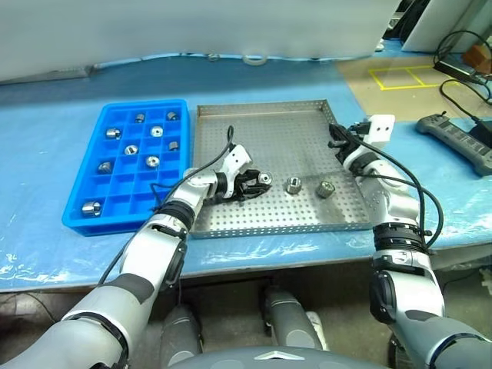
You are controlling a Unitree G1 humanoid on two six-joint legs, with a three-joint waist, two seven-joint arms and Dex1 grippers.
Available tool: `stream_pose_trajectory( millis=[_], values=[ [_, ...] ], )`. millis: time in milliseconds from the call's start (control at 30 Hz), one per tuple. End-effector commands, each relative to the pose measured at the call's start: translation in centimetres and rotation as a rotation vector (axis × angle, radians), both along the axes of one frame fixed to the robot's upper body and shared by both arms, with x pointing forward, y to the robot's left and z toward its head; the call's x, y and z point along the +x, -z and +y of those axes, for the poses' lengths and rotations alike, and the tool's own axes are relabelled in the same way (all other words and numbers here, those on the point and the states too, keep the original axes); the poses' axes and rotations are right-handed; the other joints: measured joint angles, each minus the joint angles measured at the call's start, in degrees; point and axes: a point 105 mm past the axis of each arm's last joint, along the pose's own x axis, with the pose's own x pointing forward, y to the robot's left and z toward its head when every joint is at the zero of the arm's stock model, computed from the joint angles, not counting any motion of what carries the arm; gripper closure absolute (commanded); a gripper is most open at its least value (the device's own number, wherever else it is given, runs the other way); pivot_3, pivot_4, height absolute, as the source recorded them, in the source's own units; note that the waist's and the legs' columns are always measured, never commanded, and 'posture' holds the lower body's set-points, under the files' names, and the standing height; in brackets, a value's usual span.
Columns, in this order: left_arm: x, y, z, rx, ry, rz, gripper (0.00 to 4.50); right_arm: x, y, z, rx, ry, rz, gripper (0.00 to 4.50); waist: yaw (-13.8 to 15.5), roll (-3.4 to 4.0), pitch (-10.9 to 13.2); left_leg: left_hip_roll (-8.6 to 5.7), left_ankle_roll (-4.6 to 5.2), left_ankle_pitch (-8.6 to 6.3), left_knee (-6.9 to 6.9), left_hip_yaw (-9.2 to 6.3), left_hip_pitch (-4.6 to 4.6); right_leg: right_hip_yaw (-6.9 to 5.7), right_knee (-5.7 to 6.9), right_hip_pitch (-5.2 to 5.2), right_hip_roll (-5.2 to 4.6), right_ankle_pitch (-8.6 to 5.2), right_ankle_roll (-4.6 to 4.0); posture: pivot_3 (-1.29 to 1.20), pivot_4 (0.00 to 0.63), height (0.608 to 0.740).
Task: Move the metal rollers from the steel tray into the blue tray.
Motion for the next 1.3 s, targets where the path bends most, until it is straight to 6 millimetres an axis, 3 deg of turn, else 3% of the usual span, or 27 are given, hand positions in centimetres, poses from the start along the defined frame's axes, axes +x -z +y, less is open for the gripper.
stream_pose_trajectory(
  millis=[33, 100, 167, 267, 300, 400, 500, 600, 700, 867, 1067, 1300],
  values=[
    [2.0, -5.0, 2.5, -0.305, -0.159, -0.006, 2.59, 0.6, -1.7, 4.0, 0.032, -0.166, -0.045, 4.5, -0.1, -0.02, 0.01, 0.01, 0.0, 0.0, 0.01, 0.0, 0.0, 0.01, 0.03, -0.02, 0.01, 0.0, 0.0, -0.41, 0.15, 0.74],
    [2.3, -8.3, 5.5, -0.413, -0.267, -0.092, 2.59, 0.1, -1.4, 9.0, 0.01, -0.416, -0.018, 4.5, -0.04, -0.04, 0.02, 0.04, -0.01, 0.0, 0.0, -0.04, -0.02, -0.03, 0.15, -0.15, 0.02, 0.0, 0.0, -0.34, 0.15, 0.74],
    [1.6, -11.0, 8.3, -0.484, -0.383, -0.152, 2.59, -1.6, -0.6, 13.5, -0.068, -0.684, 0.012, 4.5, 0.45, -0.05, 0.03, 0.14, 0.0, 0.01, -0.02, -0.11, -0.09, -0.04, 0.27, -0.37, 0.13, 0.0, -0.01, -0.25, 0.15, 0.74],
    [-1.0, -13.7, 11.4, -0.511, -0.499, -0.238, 2.59, -2.5, -1.1, 16.9, -0.095, -0.858, -0.002, 4.5, 2.54, -0.04, 0.03, 0.53, 0.02, 0.05, -0.04, -0.23, -0.42, -0.21, 0.33, -0.64, 0.44, -0.01, -0.05, -0.13, 0.15, 0.74],
    [-1.7, -14.1, 12.6, -0.503, -0.557, -0.262, 2.59, -2.4, -1.6, 17.7, -0.097, -0.877, -0.013, 4.5, 3.73, -0.03, 0.04, 0.65, 0.01, 0.06, -0.05, -0.21, -0.47, -0.29, 0.33, -0.66, 0.48, -0.05, -0.11, -0.09, 0.15, 0.74],
    [-4.1, -13.7, 16.2, -0.41, -0.726, -0.319, 2.59, -2.5, -3.0, 20.1, -0.081, -0.954, -0.052, 3.92, 7.26, 0.02, 0.06, 0.88, -0.05, 0.07, -0.13, -0.15, -0.5, -0.38, 0.34, -0.7, 0.49, -0.13, -0.25, -0.01, 0.15, 0.74],
    [-6.0, -12.3, 19.1, -0.387, -0.87, -0.292, 2.59, -3.0, -4.0, 22.0, -0.067, -1.03, -0.086, 2.93, 10.1, 0.03, 0.06, 0.97, -0.21, 0.02, -0.17, -0.1, -0.43, -0.38, 0.32, -0.67, 0.48, -0.23, -0.42, 0.06, 0.15, 0.74],
    [-7.0, -8.6, 21.9, -0.278, -1.041, -0.195, 2.59, -3.0, -5.0, 23.2, -0.043, -1.036, -0.113, 1.96, 13.03, 0.02, 0.07, 0.96, -0.36, -0.01, -0.17, -0.1, -0.42, -0.41, 0.3, -0.6, 0.45, -0.26, -0.46, 0.1, 0.15, 0.74],
    [-7.3, -7.2, 22.4, -0.271, -1.079, -0.156, 2.59, -2.2, -5.3, 23.8, -0.05, -0.958, -0.134, 0.92, 14.53, 0.0, 0.08, 0.89, -0.66, -0.05, -0.16, -0.09, -0.41, -0.38, 0.3, -0.58, 0.39, -0.26, -0.46, 0.11, 0.15, 0.74],
    [-6.4, -7.1, 22.1, -0.263, -1.046, -0.166, 2.59, -2.5, -4.8, 24.3, -0.06, -0.968, -0.147, 0.92, 15.27, -0.01, 0.08, 0.89, -1.05, 0.19, -0.16, -0.13, -0.27, -0.45, 0.52, -0.44, 0.42, -0.25, -0.44, 0.08, 0.15, 0.74],
    [-4.6, -6.7, 21.9, -0.282, -0.971, -0.156, 2.59, -2.1, -3.7, 23.4, -0.087, -0.921, -0.13, 0.92, 14.36, -0.01, 0.08, 1.0, -1.45, 0.44, -0.48, -0.18, 0.04, -0.4, 0.84, -0.55, 0.69, -0.25, -0.4, 0.02, 0.15, 0.74],
    [-2.7, -2.3, 21.9, -0.144, -0.91, -0.027, 2.59, -1.4, -2.9, 22.2, -0.096, -0.843, -0.116, 0.92, 13.33, -0.01, 0.07, 1.05, -1.61, 0.58, -0.74, -0.15, 0.07, -0.32, 0.84, -0.72, 0.85, -0.26, -0.4, -0.04, 0.15, 0.74]
  ],
)
